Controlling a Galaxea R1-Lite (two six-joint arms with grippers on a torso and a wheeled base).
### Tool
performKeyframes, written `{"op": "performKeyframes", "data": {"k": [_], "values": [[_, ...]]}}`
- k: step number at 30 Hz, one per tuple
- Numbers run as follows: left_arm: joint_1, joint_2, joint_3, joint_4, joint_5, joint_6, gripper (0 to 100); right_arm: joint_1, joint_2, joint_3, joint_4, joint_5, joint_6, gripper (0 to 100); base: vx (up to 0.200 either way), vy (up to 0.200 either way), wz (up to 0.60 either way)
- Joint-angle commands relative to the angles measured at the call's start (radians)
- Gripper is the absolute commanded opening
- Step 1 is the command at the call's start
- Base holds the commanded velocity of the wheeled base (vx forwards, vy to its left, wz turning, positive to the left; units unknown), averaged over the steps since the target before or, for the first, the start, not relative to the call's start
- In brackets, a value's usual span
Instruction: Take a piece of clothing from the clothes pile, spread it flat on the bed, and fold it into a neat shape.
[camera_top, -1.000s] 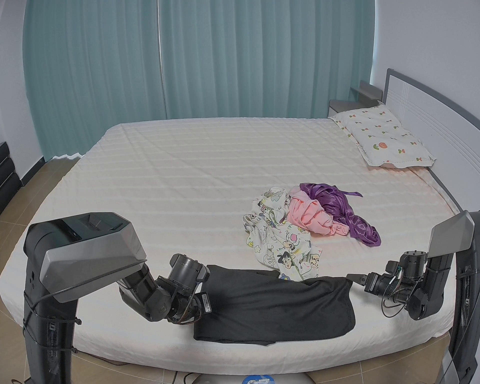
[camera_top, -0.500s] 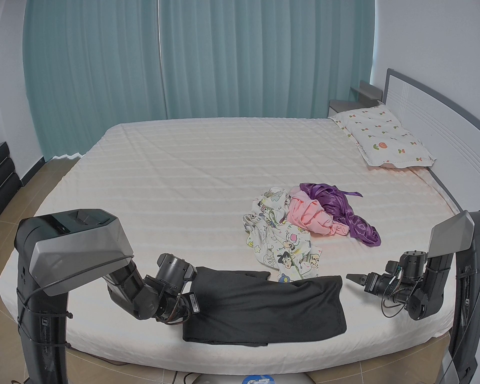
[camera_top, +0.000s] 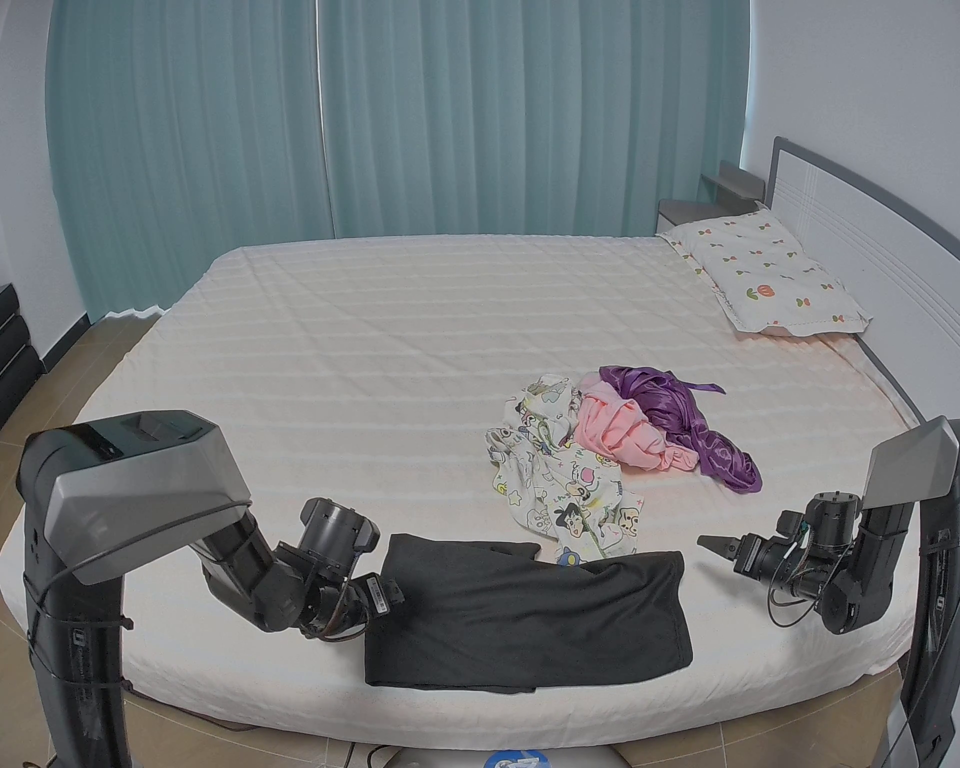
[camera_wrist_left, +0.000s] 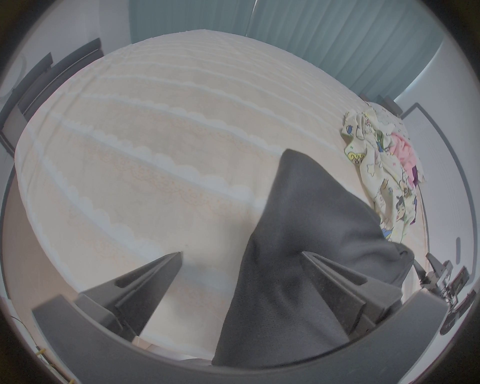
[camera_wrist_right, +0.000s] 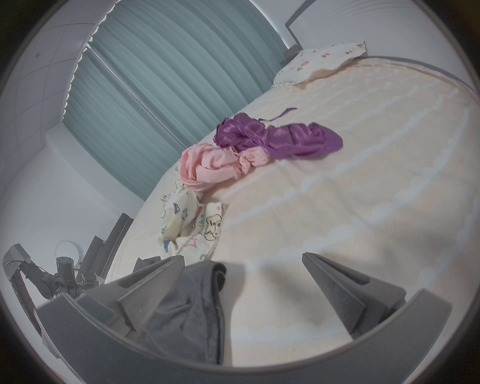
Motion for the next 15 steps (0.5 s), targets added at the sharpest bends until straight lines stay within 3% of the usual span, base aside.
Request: {"op": "performKeyframes", "data": {"k": [1, 4, 9, 11, 12, 15], "values": [[0.068, -0.213, 0.085, -0.006, -0.025, -0.008, 100, -0.002, -0.149, 0.012, 0.012, -0.012, 0.000, 100, 0.000, 0.000, 0.00], [0.097, -0.365, 0.138, -0.006, -0.029, -0.008, 100, -0.016, -0.263, 0.074, 0.005, -0.041, 0.000, 100, 0.000, 0.000, 0.00], [0.113, -0.626, 0.203, 0.000, -0.028, -0.010, 100, -0.025, -0.531, 0.203, 0.023, -0.041, -0.004, 100, 0.000, 0.000, 0.00], [0.113, -0.805, 0.227, 0.007, -0.012, -0.005, 100, -0.011, -0.758, 0.278, 0.084, -0.041, -0.006, 100, 0.000, 0.000, 0.00], [0.113, -0.805, 0.227, 0.007, -0.012, -0.005, 100, -0.011, -0.758, 0.278, 0.084, -0.041, -0.006, 100, 0.000, 0.000, 0.00], [0.114, -0.983, 0.313, 0.007, 0.064, 0.002, 100, 0.021, -1.082, 0.315, 0.336, -0.038, -0.006, 100, 0.000, 0.000, 0.00]]}}
